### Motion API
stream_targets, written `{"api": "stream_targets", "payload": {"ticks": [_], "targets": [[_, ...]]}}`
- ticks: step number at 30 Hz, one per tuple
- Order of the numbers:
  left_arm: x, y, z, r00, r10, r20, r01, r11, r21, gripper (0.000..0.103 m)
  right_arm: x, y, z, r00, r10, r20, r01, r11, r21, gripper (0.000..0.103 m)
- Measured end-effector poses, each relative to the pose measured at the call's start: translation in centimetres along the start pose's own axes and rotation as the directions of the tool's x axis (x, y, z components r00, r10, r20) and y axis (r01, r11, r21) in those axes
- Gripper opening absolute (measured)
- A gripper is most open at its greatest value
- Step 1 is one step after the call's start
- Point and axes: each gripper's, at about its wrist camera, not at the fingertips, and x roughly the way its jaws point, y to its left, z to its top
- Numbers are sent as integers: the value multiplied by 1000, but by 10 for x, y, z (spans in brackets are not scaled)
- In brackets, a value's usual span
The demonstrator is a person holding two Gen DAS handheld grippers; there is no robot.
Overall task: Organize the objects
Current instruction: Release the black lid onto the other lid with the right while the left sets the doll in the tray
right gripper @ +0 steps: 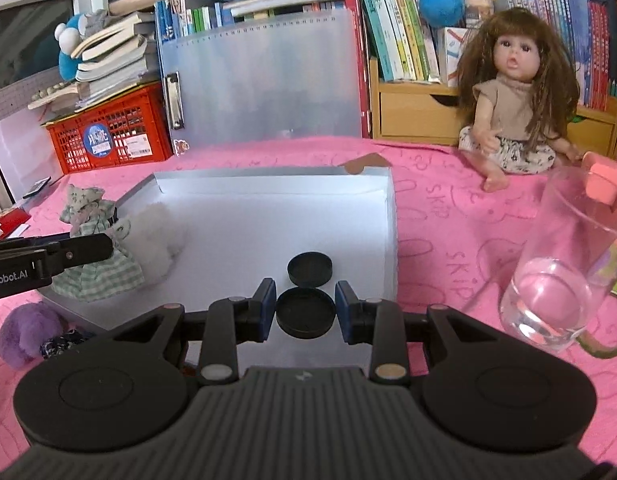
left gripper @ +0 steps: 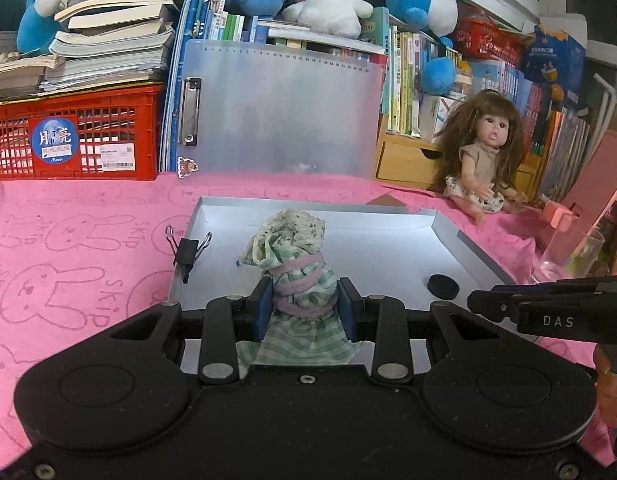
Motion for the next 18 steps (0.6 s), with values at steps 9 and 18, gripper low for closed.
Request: {"api": "stream_targets", "payload": {"ticks": [9, 18], "targets": [[7, 4, -1, 999, -19, -32, 19, 1000, -16, 33, 10, 3, -1, 999, -10, -32, 10, 1000, -1, 38], [18, 13, -4, 997, -17, -76, 14, 999, -40, 33, 14, 2, -2, 999, -17, -38, 17, 1000, -1, 38]]}}
